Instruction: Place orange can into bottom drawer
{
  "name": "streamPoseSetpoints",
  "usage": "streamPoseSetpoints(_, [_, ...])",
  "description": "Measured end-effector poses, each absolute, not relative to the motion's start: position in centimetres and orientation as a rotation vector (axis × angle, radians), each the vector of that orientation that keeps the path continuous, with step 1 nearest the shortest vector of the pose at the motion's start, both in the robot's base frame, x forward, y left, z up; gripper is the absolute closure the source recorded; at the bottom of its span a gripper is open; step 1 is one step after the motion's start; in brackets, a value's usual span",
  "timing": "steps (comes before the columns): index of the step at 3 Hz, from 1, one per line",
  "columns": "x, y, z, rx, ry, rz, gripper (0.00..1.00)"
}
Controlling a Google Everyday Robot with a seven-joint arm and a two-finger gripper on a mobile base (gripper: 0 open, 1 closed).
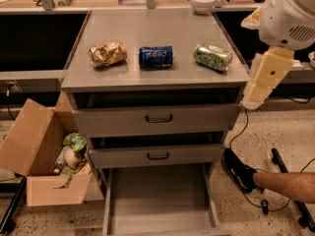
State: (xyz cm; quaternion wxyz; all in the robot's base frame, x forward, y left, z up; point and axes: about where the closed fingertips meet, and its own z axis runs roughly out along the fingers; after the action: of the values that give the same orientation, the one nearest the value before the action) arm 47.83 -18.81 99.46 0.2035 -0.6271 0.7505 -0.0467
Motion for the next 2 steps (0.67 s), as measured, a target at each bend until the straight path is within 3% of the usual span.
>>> streamPoseSetpoints(2, [55.4, -12.2, 98.7, -1.815, 1.901, 0.044, 0.00])
